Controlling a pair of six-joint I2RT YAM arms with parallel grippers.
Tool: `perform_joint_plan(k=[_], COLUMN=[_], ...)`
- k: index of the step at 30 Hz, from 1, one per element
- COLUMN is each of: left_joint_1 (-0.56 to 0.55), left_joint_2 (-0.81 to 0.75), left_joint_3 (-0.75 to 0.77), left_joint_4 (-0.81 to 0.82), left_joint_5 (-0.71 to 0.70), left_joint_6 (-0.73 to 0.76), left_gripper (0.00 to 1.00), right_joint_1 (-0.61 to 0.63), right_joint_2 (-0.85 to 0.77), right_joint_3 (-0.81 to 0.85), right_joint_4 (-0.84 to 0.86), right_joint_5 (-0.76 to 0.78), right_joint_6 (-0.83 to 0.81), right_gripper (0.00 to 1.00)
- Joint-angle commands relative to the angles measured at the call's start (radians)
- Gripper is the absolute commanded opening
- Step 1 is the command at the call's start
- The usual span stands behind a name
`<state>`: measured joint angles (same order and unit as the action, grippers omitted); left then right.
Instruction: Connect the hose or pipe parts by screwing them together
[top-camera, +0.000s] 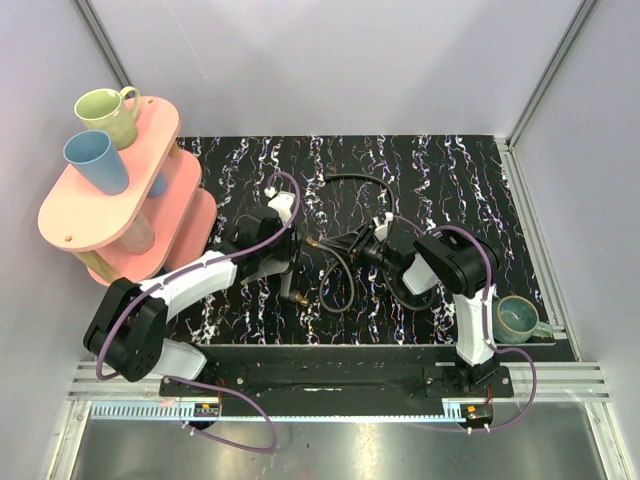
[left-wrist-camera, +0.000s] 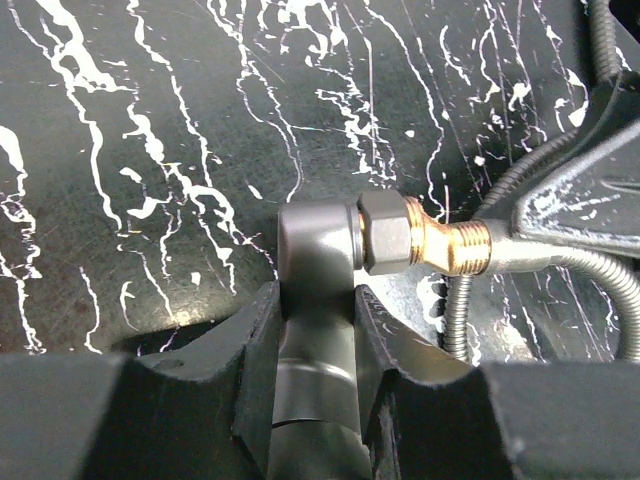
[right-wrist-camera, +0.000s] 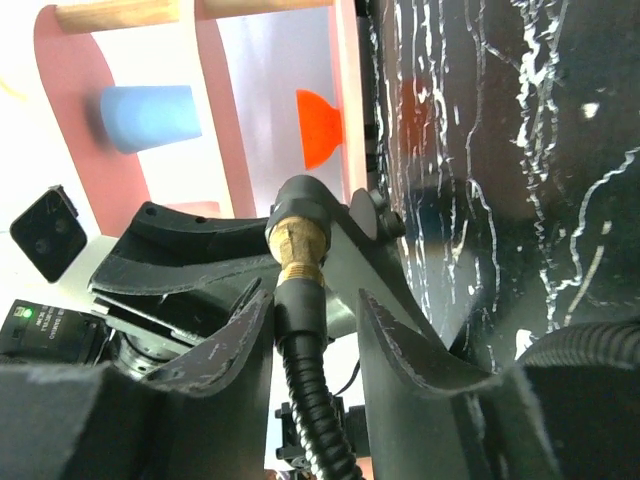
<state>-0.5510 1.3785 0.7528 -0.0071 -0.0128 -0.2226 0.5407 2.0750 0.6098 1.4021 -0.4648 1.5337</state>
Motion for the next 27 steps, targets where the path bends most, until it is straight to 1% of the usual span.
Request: perform_joint_plan(k=[1,9,13,15,16,17,18,19,20,21,22,23,24,26,27], left_joint_1=[-0.017,0.0,0.014,0.02,0.031,0.036,0.046,0.049,0.052,0.054,0.057,0.059,0.06,0.065,0.065], left_joint_2=[-0.007,0.011,0.017,0.025,0.028,0.037,0.042,0.05,0.053,0.053,0.053,0.053,0.053,0.062,0.065], left_joint_3=[0.088,0.108,0.12,0.131,0.143,0.149,0.163,0.169,0.175,0.18,0.181,0.181,0.186,0.195,0.206], left_joint_4=[0.091,0.03,0.009,-0.034,-0.045,-0.072,-0.085,-0.112,-0.12,-0.128,-0.134,-0.136,-0.139,-0.154,-0.162], left_joint_5=[0.106,0.091,0.099,0.109,0.122,0.128,0.14,0.143,0.143,0.146,0.149,0.151,0.161,0.175,0.177], left_joint_6=[-0.006,0.011,0.012,0.014,0.014,0.015,0.019,0.02,0.022,0.026,0.028,0.029,0.028,0.029,0.028], left_gripper=[0.0,0.0,0.0,0.0,0.0,0.0,0.0,0.0,0.0,0.0,0.0,0.0,0.0,0.0,0.0], right_joint_1=[-0.033,-0.05,-0.065,-0.079,-0.084,-0.087,-0.087,-0.087,-0.088,-0.087,-0.087,-0.087,-0.085,-0.079,-0.077], right_joint_2=[-0.015,-0.073,-0.136,-0.162,-0.193,-0.213,-0.237,-0.292,-0.323,-0.354,-0.404,-0.43,-0.455,-0.527,-0.549], right_joint_3=[-0.013,0.005,0.036,0.068,0.08,0.093,0.12,0.137,0.157,0.198,0.214,0.223,0.228,0.225,0.216], right_joint_4=[0.095,0.008,-0.115,-0.162,-0.233,-0.268,-0.306,-0.421,-0.498,-0.571,-0.677,-0.708,-0.728,-0.767,-0.776], right_joint_5=[0.057,0.031,0.011,-0.001,-0.011,-0.011,-0.012,-0.002,0.009,0.021,0.034,0.04,0.041,0.028,0.017], right_joint_6=[-0.063,-0.177,-0.253,-0.309,-0.335,-0.369,-0.477,-0.548,-0.622,-0.782,-0.856,-0.921,-1.048,-1.188,-1.327], right_gripper=[0.43,0.45,0.47,0.47,0.47,0.47,0.47,0.48,0.48,0.49,0.49,0.49,0.5,0.52,0.54])
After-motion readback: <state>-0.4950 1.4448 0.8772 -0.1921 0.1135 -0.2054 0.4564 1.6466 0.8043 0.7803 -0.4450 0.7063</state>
